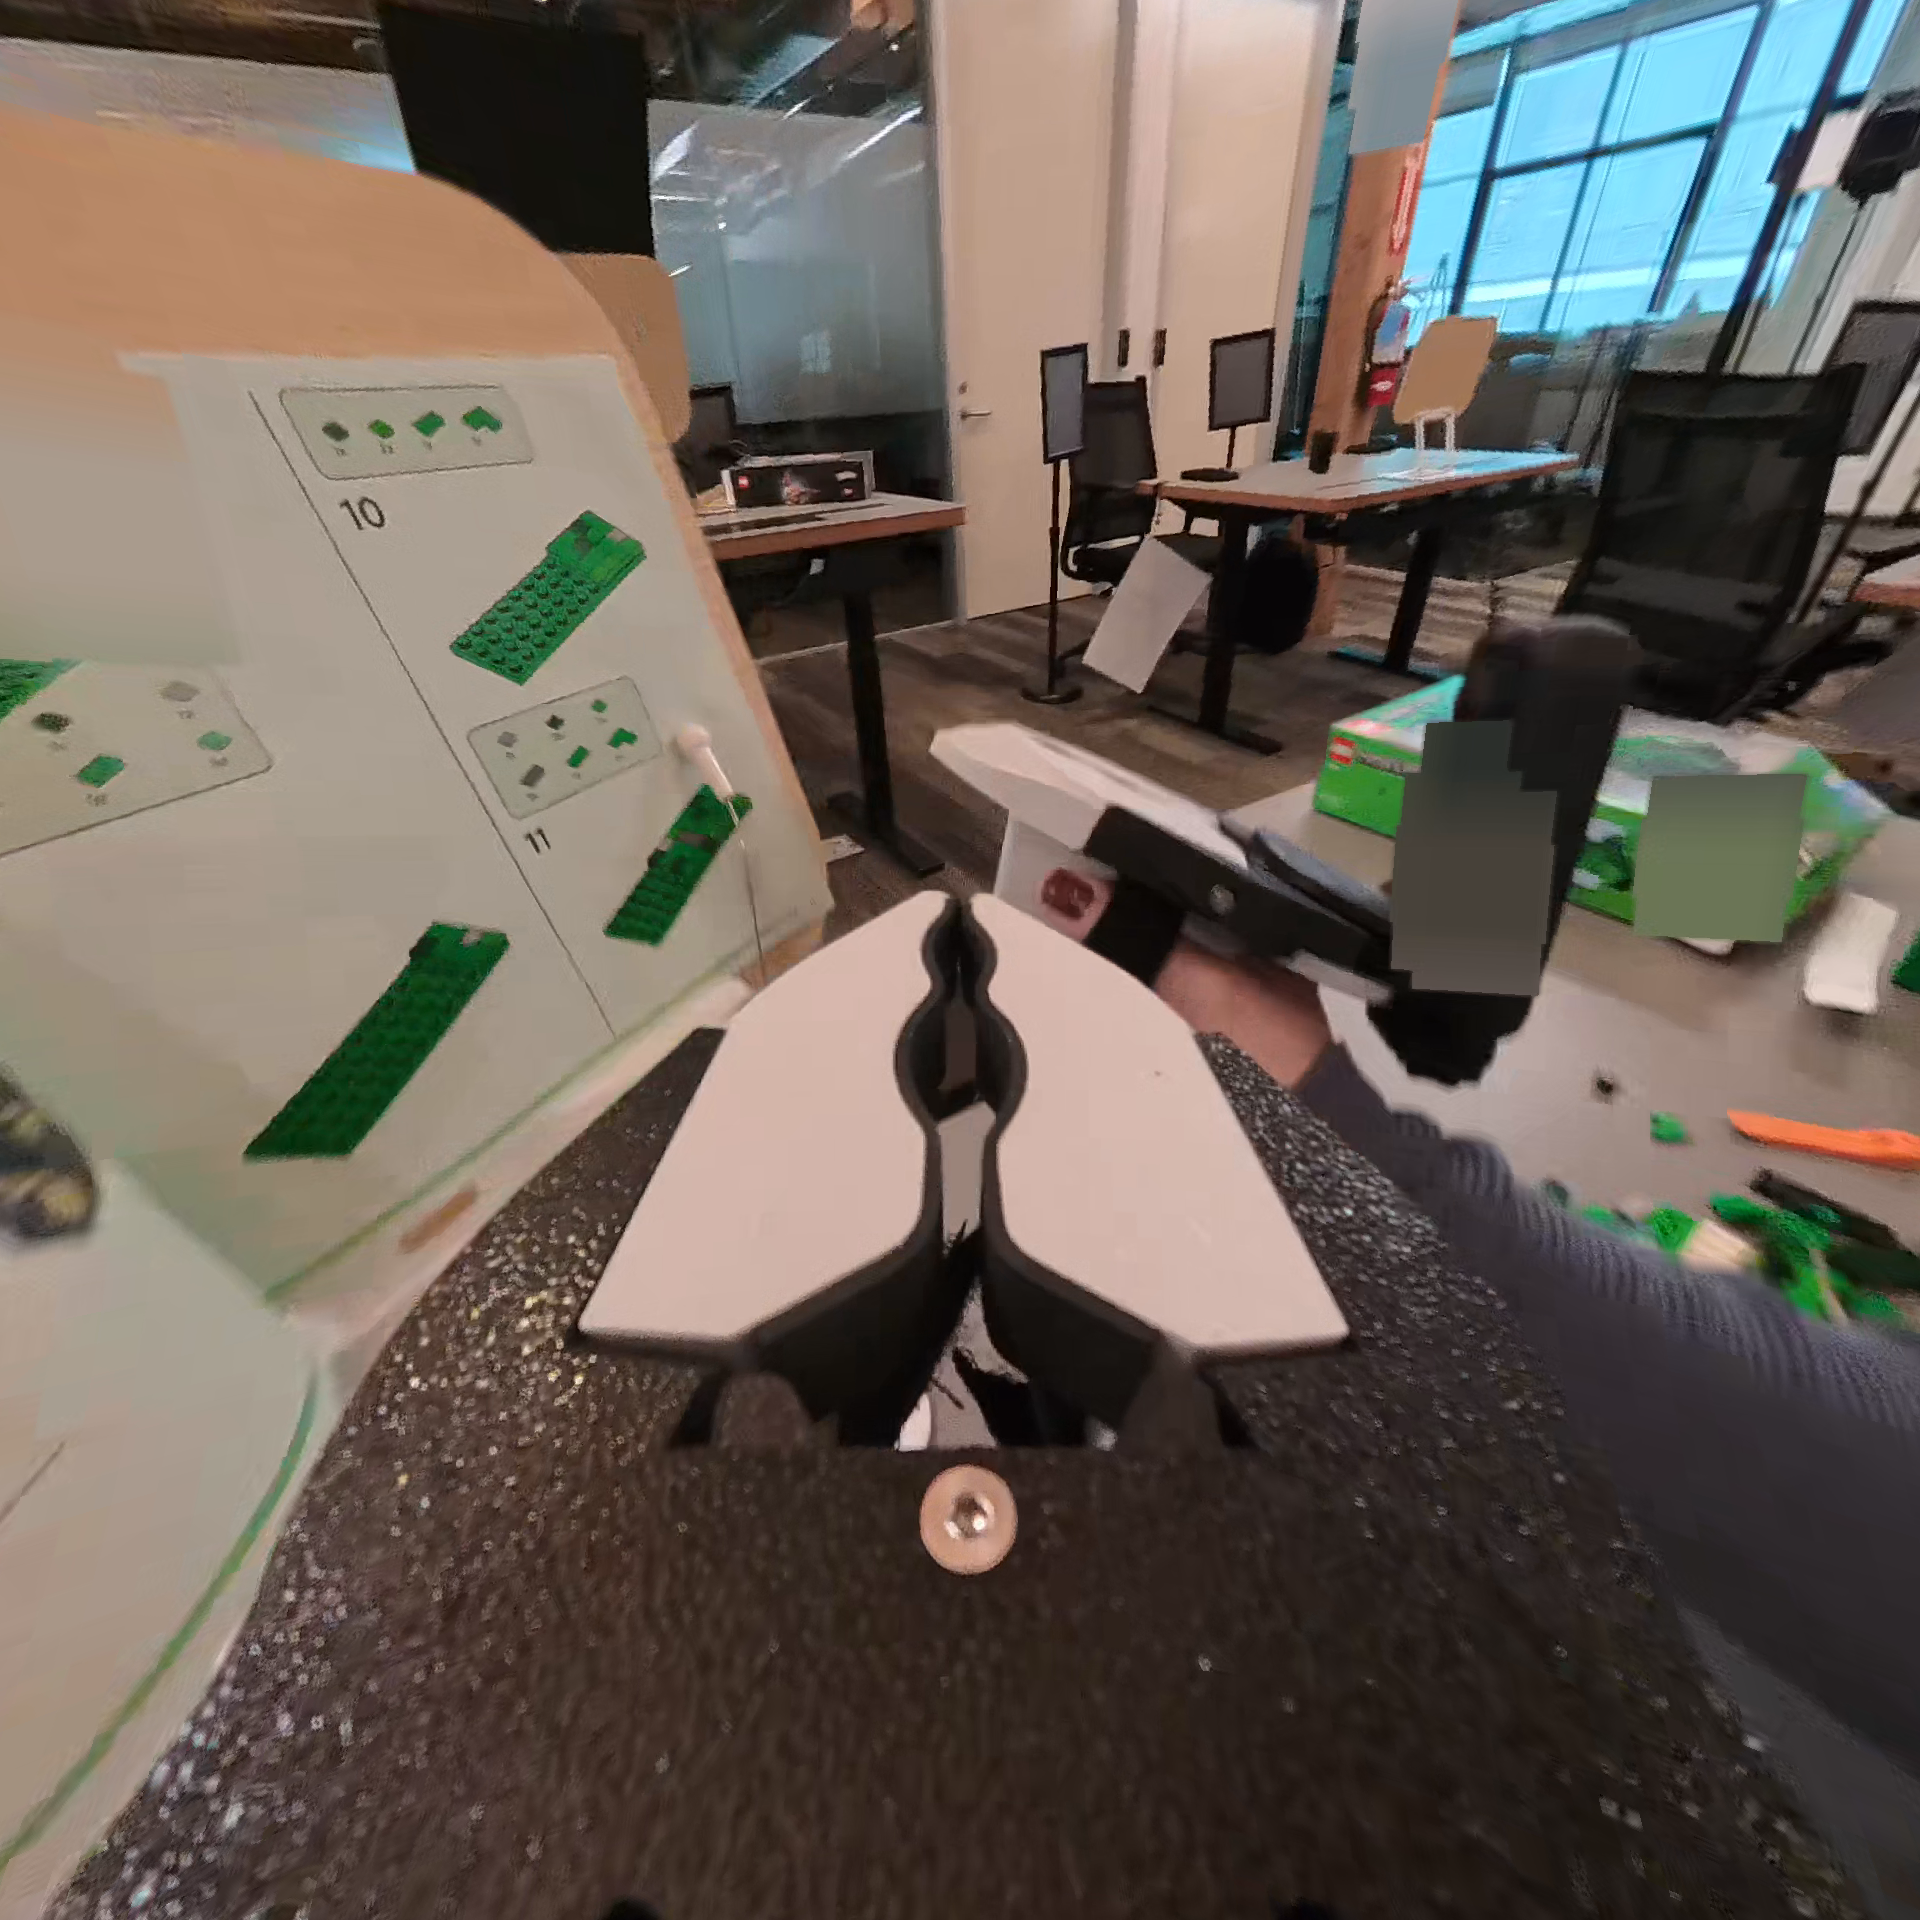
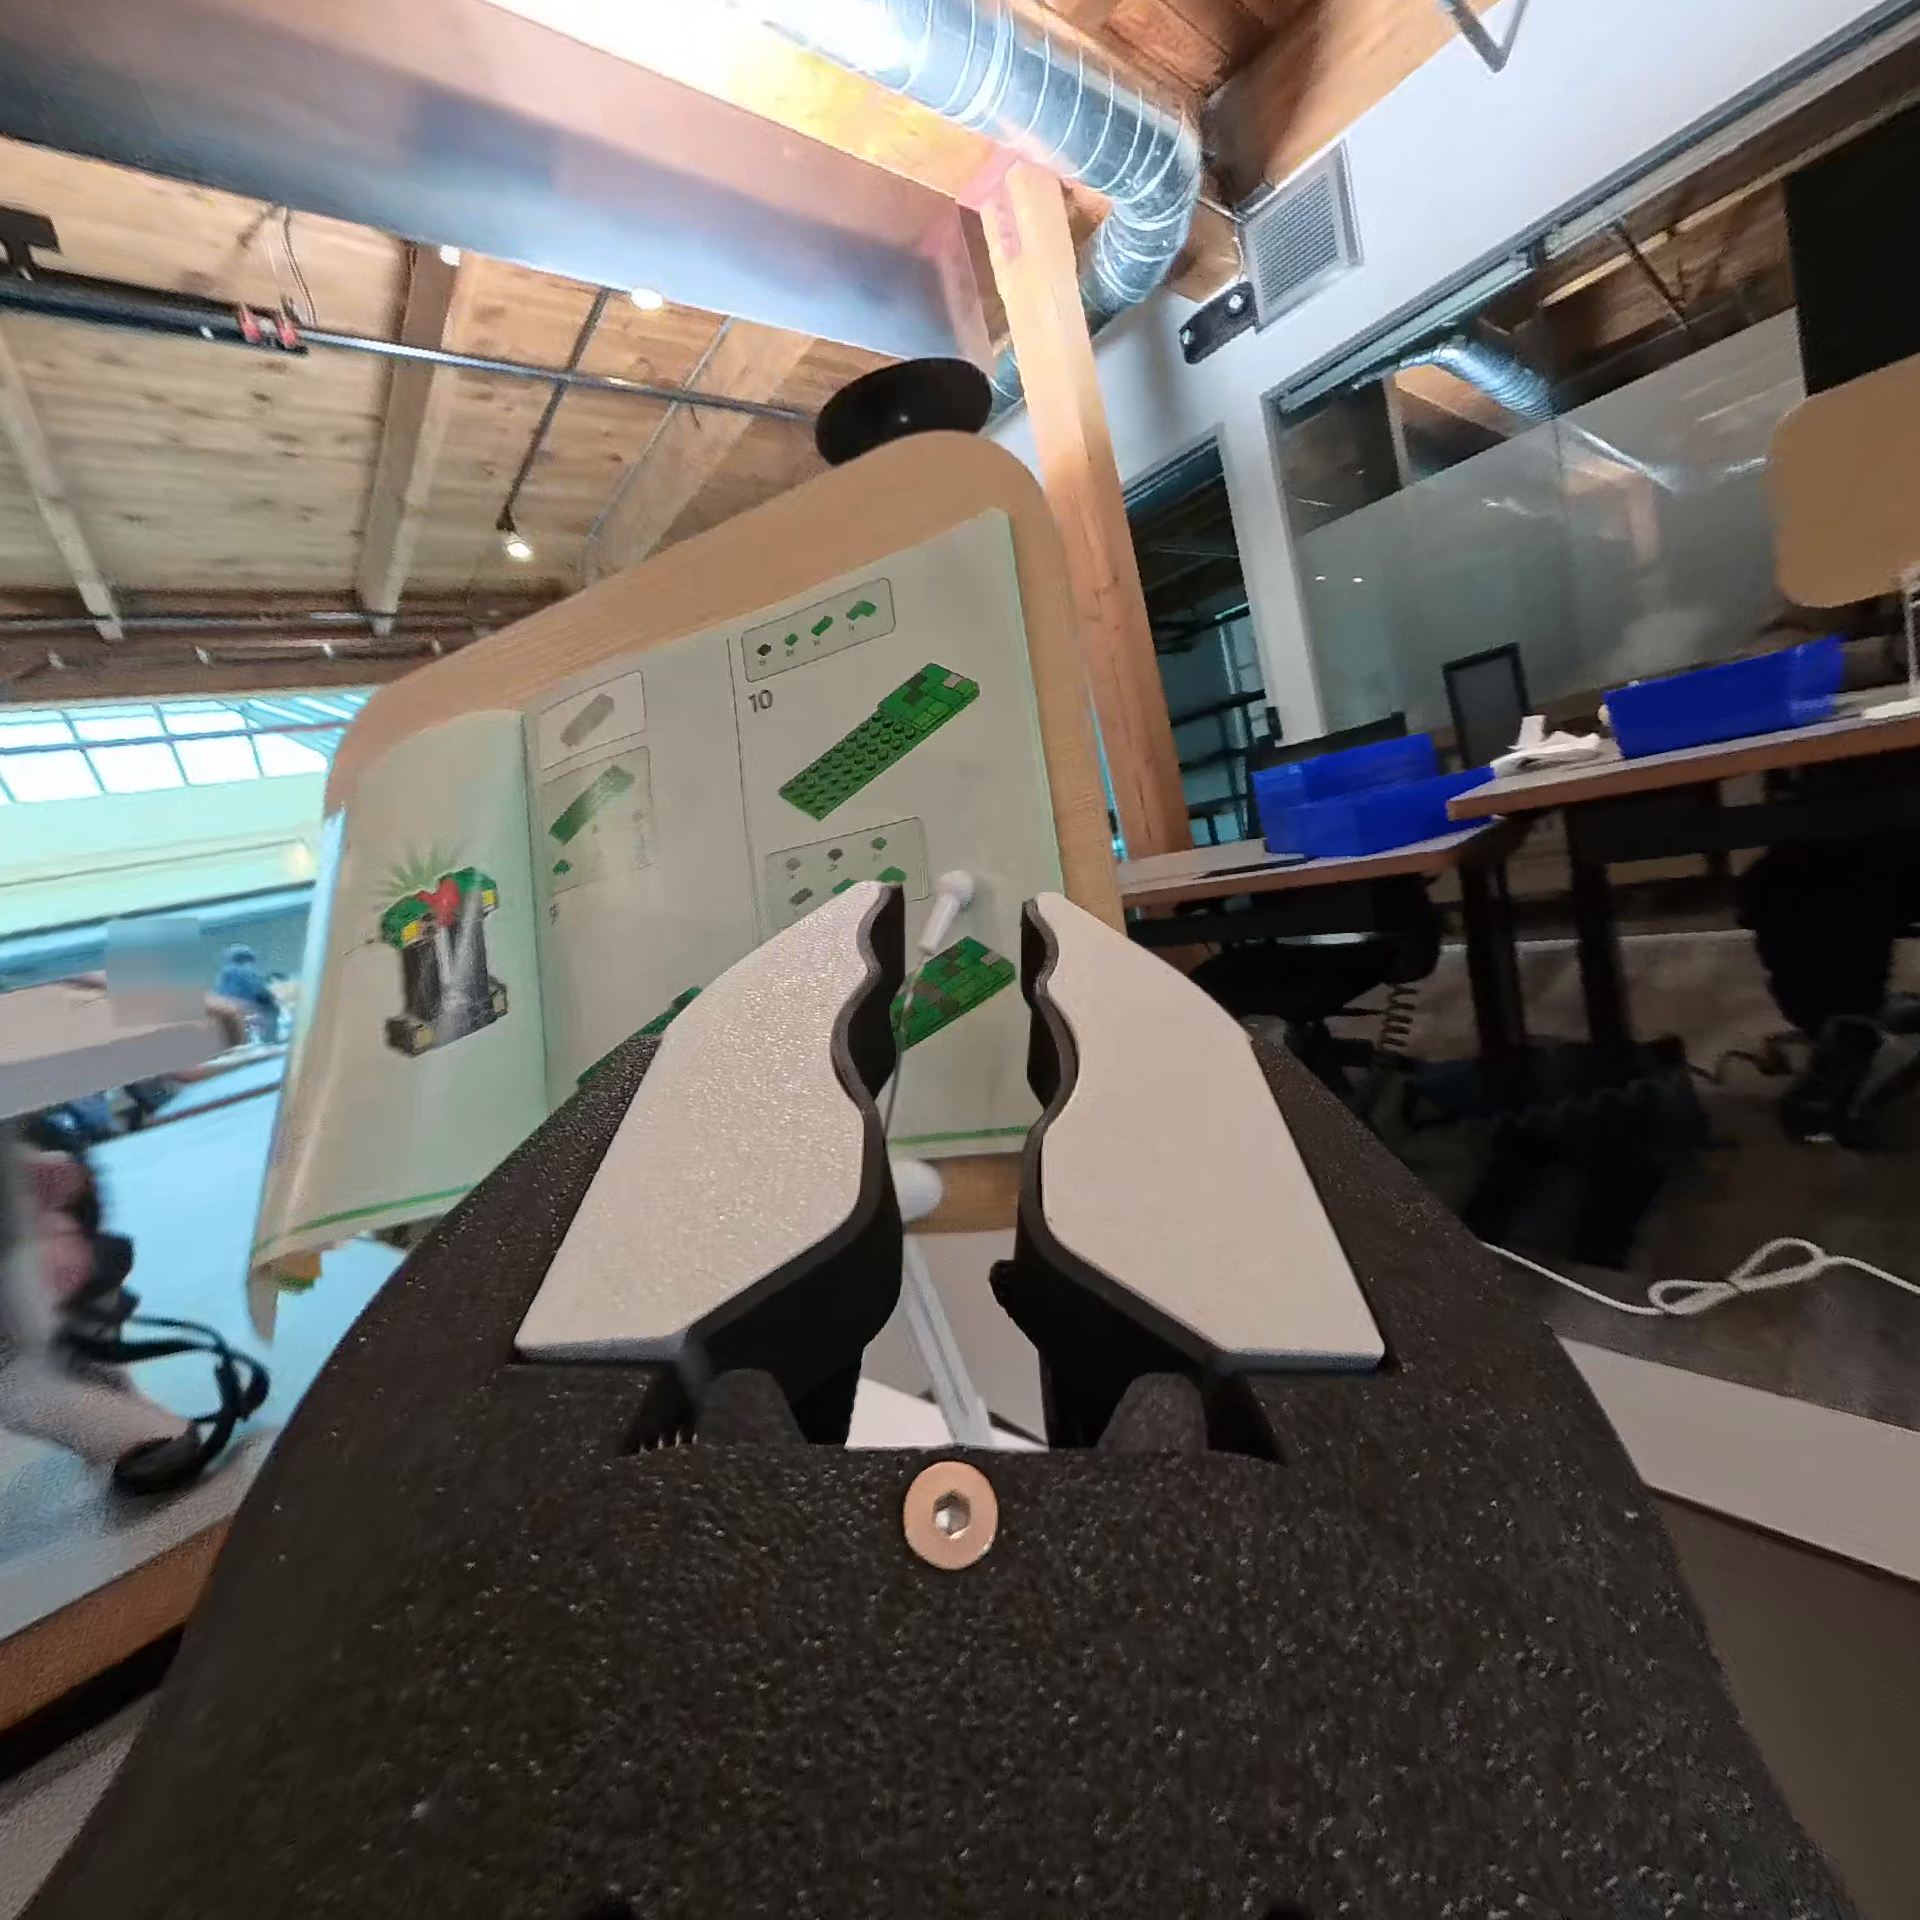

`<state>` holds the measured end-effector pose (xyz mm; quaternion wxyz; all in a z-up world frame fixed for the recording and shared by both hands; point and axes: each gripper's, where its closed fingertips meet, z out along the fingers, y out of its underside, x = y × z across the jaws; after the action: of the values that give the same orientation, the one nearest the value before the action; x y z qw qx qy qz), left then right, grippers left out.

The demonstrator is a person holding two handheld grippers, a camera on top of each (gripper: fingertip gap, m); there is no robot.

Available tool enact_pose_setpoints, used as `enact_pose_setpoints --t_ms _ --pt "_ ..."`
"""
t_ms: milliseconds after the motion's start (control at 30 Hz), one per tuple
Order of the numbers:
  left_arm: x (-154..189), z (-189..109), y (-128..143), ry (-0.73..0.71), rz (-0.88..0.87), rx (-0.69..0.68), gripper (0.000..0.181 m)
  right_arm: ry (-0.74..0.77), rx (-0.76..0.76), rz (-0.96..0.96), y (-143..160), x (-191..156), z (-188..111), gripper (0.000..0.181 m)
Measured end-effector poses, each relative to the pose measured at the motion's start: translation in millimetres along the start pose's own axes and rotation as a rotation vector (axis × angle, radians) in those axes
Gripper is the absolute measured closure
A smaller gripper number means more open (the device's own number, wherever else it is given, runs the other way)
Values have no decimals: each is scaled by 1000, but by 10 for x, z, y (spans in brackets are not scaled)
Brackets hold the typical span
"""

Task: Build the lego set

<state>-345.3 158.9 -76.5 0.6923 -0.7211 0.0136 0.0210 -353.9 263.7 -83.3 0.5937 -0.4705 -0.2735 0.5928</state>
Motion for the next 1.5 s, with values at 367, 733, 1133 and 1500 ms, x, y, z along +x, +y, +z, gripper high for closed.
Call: enact_pose_setpoints --t_ms 367,733,1133,1500 --pt "574 -1763 695 -100 -16 -120 181 -222 -282 -25 -136 -1080 -1000 161" --pt "214 -2127 1245 -367 -1 111 181 -252 -445 -37 765 -1287 -2250 159" --pt "235 -2022 1444 -324 53 85 181 -248 -374 -316 874 -1356 -2403 162" --pt "195 -2095 1405 -402 141 115 181 -246 -370 -300 868 -1337 -2398 170"
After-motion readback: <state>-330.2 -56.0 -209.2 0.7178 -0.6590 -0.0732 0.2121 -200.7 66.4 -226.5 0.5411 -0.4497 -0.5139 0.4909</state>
